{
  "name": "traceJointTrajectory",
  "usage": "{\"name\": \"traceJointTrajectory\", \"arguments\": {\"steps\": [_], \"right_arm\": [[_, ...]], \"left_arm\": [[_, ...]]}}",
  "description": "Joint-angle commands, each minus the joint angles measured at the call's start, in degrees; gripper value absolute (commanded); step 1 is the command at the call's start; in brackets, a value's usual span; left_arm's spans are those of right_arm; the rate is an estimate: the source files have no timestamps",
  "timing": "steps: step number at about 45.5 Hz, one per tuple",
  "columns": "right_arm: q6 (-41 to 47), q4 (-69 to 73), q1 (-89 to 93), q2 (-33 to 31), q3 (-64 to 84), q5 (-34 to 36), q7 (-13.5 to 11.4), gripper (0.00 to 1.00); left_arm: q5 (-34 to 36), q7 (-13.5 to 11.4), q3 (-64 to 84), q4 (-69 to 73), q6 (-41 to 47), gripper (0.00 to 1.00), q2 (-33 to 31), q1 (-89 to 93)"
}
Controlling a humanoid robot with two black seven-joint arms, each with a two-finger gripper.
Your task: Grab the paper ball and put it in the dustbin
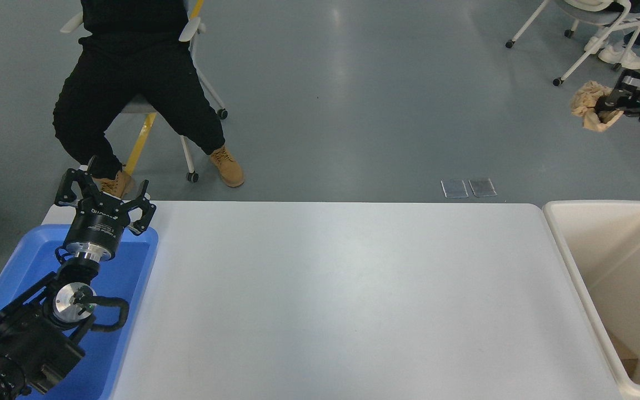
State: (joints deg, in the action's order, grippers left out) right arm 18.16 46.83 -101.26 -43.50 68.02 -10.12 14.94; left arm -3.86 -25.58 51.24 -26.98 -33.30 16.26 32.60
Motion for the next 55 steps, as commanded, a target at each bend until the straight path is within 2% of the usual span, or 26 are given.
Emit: {"name": "traceJointTrajectory", "arguments": {"steps": [1, 9, 17, 20, 24, 27, 44, 51, 52, 55], "right_arm": [[-1.4, -17.1, 18.7, -0.3, -3.2, 4.6, -0.4, 0.11], [-3.9, -28.4, 32.5, 0.3, -3.5, 14.3, -0.6, 0.14], [-8.9, -36.3, 45.3, 5.9, -5.4, 22.2, -0.7, 0.14], [-10.9, -37.6, 49.1, 7.2, -7.8, 23.2, -1.1, 0.14], [-13.1, -37.9, 52.8, 8.6, -13.7, 24.2, -4.0, 0.22], [-14.6, -37.9, 55.4, 10.2, -18.2, 24.2, -5.8, 0.22], [-22.4, -38.0, 64.0, 17.0, -24.8, 24.3, -6.1, 0.23], [-22.7, -38.9, 65.7, 17.7, -27.4, 24.3, -6.2, 0.37], [-22.8, -39.1, 65.9, 17.8, -28.2, 24.4, -6.1, 0.51], [-23.0, -39.2, 66.0, 17.8, -29.3, 24.4, -6.2, 0.69]], "left_arm": [[0.0, 0.0, 0.0, 0.0, 0.0, 0.99, 0.0, 0.0], [0.0, 0.0, 0.0, 0.0, 0.0, 0.99, 0.0, 0.0], [0.0, 0.0, 0.0, 0.0, 0.0, 0.99, 0.0, 0.0], [-0.1, 0.0, 0.0, 0.0, 0.0, 0.99, 0.0, 0.0], [0.0, 0.0, 0.0, 0.0, 0.0, 0.99, 0.0, 0.0], [-0.1, 0.0, 0.0, 0.0, 0.0, 0.99, 0.0, 0.0], [-0.1, 0.0, 0.0, 0.0, 0.0, 0.99, 0.0, 0.0], [-0.1, 0.0, 0.0, 0.0, 0.0, 0.99, 0.0, 0.0], [0.0, 0.0, 0.0, 0.0, 0.0, 0.99, 0.0, 0.0], [0.0, 0.0, 0.0, 0.0, 0.0, 0.99, 0.0, 0.0]]}}
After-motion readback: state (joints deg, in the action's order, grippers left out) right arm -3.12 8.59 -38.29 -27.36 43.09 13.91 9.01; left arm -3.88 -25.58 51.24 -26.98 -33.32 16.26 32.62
